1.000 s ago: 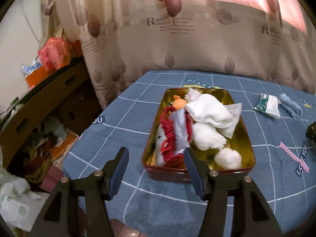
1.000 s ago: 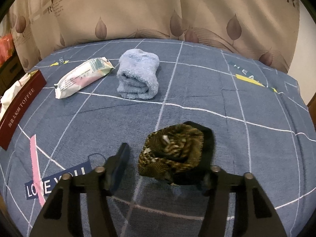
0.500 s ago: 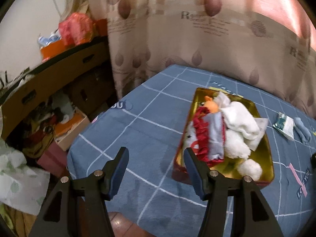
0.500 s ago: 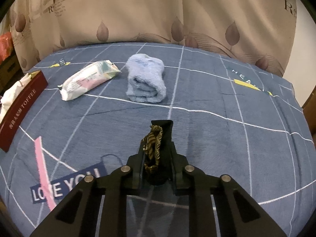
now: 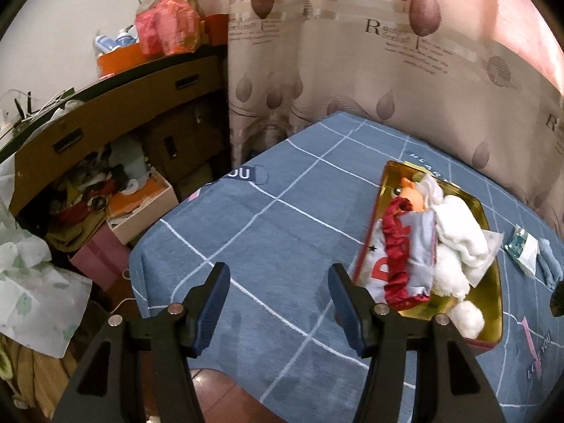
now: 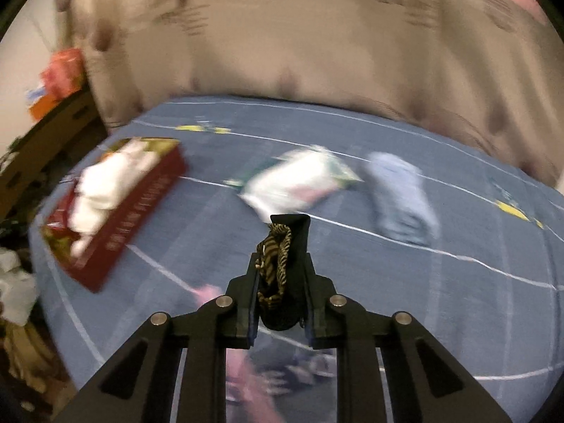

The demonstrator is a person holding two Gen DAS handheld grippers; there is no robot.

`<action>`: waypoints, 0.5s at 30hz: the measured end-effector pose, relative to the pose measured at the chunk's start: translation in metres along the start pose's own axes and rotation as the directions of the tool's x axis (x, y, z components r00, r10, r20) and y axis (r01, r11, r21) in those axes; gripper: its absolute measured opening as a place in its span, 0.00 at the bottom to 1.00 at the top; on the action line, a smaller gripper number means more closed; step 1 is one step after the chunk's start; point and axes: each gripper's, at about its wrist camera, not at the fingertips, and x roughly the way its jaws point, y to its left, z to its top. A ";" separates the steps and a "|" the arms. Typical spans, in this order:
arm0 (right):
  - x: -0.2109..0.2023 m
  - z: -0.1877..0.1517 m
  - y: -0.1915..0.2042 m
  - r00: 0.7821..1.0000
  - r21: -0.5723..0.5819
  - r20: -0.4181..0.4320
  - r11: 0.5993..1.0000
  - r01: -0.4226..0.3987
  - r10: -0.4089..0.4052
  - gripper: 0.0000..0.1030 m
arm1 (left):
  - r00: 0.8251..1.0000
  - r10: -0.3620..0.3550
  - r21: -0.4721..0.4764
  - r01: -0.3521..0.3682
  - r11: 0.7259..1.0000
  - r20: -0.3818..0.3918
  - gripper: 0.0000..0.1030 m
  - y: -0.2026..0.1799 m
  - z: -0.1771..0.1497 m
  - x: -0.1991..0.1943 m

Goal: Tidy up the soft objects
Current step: 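Carry the dark patterned cloth into the tin and open the right tool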

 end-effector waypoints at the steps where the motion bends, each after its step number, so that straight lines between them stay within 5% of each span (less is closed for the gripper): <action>1: 0.001 0.004 0.015 1.000 -0.017 -0.002 0.999 -0.032 0.032 0.17 | 1.000 0.005 -0.006 -0.005 1.000 -0.002 0.58 0.001 0.000 0.001; 15: 0.024 0.032 0.179 0.946 -0.228 -0.067 0.918 -0.325 0.318 0.17 | 1.000 0.016 -0.079 -0.017 0.997 -0.008 0.58 0.020 0.002 0.002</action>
